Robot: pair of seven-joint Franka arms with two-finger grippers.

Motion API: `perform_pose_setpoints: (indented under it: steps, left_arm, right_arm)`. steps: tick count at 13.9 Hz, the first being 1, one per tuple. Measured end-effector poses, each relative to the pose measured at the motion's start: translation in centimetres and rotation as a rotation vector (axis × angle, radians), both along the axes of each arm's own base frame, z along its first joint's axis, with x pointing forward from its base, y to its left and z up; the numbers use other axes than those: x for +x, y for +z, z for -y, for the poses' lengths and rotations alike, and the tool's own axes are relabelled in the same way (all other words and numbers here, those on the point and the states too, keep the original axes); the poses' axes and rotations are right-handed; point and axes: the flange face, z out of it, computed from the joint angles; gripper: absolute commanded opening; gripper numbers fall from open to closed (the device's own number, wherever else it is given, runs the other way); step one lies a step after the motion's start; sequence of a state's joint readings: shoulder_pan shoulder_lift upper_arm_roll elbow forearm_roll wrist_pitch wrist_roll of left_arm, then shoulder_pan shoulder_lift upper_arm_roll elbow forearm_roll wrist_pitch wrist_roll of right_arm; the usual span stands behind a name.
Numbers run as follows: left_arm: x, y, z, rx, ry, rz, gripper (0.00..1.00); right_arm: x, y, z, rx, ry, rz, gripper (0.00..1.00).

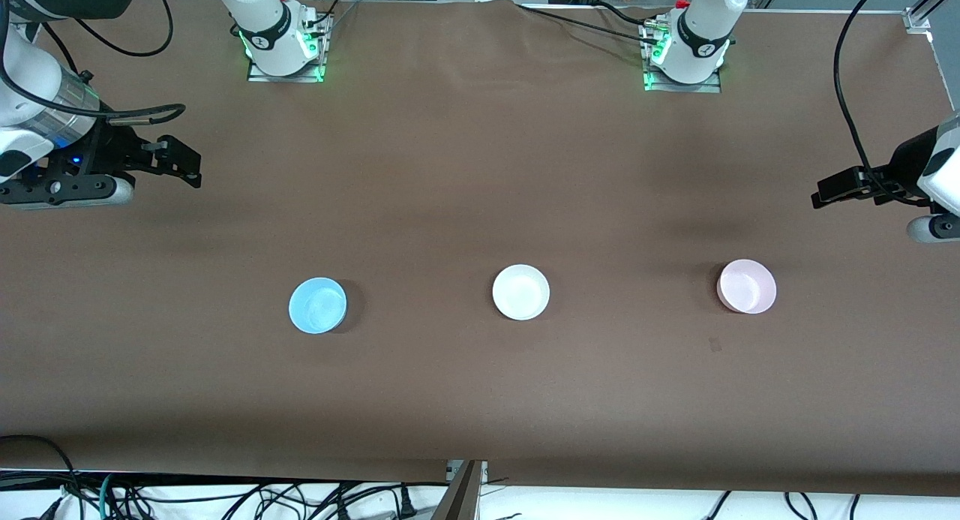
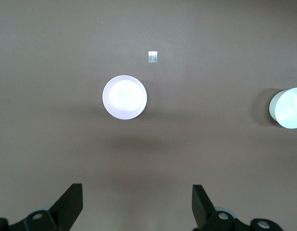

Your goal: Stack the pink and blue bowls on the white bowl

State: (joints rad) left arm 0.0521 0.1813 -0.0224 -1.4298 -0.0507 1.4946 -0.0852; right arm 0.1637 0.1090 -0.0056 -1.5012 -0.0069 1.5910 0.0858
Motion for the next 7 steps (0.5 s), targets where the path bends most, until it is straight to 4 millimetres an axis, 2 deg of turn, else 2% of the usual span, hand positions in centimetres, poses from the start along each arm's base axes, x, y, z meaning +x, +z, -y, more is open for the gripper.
perform_pose_setpoints:
  steps: [7]
  left_arm:
    - [0.14,-0.43,-0.01,0.0,0.0,-0.009,1.0]
  right_arm:
    - [0.0,0.0,0.0,0.0,0.0,0.0,1.0]
